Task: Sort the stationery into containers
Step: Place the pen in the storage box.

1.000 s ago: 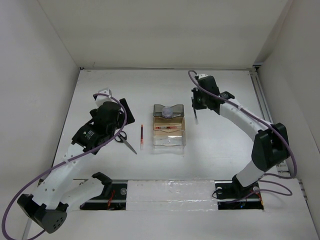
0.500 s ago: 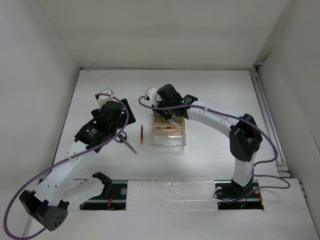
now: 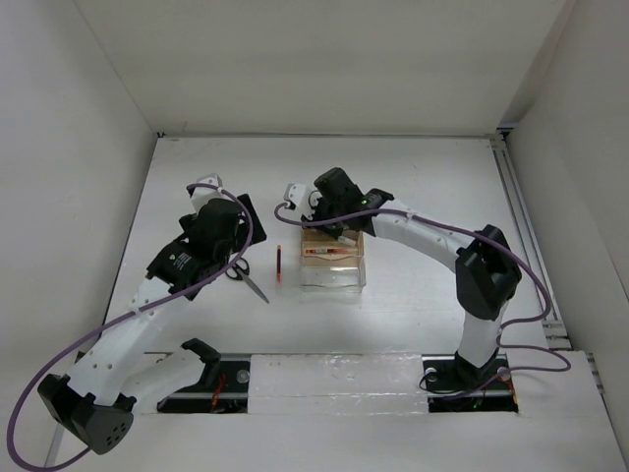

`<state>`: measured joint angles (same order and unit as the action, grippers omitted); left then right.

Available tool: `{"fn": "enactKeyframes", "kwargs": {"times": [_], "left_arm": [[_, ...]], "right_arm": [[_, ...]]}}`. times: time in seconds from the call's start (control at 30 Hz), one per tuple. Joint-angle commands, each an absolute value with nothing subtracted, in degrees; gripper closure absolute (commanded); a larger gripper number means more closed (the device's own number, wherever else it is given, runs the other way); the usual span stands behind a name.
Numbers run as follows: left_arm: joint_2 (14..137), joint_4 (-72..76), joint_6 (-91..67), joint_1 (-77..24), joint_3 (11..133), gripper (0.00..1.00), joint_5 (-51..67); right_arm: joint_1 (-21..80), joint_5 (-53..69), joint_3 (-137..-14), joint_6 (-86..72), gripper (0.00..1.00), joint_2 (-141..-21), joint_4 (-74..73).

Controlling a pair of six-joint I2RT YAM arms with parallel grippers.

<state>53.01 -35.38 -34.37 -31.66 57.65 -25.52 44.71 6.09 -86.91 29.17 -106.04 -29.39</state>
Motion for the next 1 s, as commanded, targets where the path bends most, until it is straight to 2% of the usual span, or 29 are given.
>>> {"fn": "enactKeyframes", "kwargs": {"times": [0.0,0.07,0.1,0.17,0.23,0.3,0.33,0.37,0.6,0.73,0.77,0.97], "left_arm": [[52.29,-34.45,-34.72,-31.46,57.39,0.00,-26.46],[52.29,-34.45,-34.72,-31.46,57.39,0.00,-26.46],[52.29,-34.45,-34.72,-31.46,57.39,0.00,-26.46],[52.29,-34.45,-34.72,-31.46,57.39,0.00,-26.46],[52.82,-34.45,-34.72,-31.46,57.39,0.00,-26.46],[52.82,-34.45,-34.72,-31.46,57.39,0.00,-26.46],[52.82,-34.45,-34.72,-31.46,57.39,0.00,-26.46],[52.82,-34.45,-34.72,-31.46,57.39,0.00,-26.46],[53.34,-34.45,-34.72,-31.46,57.39,0.00,-26.46],[56.77,-34.45,-35.33,-31.46,57.39,0.00,-25.93],[57.65,-34.98,-35.33,-31.46,57.39,0.00,-24.97],[61.79,-33.51,-38.94,-31.46,56.96,0.00,-20.15]], "right_arm": [[44.38,9.05,-84.91,30.76,1.00,-103.62,-27.77],[43.86,9.75,-84.21,29.01,1.00,-103.01,-27.16],[43.86,9.76,-83.33,29.00,0.97,-103.01,-26.46],[43.86,9.15,-82.54,27.69,0.79,-102.30,-25.58],[43.86,9.14,-82.53,27.69,0.71,-102.30,-25.58],[43.86,9.14,-82.53,27.07,0.56,-101.78,-25.58],[43.86,9.14,-82.53,27.07,0.41,-101.26,-25.58],[43.86,9.14,-82.53,26.55,0.01,-101.25,-25.58],[43.33,8.89,-79.11,23.39,0.01,-93.26,-19.87],[43.33,0.73,-75.59,16.72,0.01,-86.15,-13.20],[43.33,-6.69,-74.45,14.44,0.01,-84.65,-10.75],[43.33,-7.39,-68.04,3.88,0.01,-68.58,-6.42]]}}
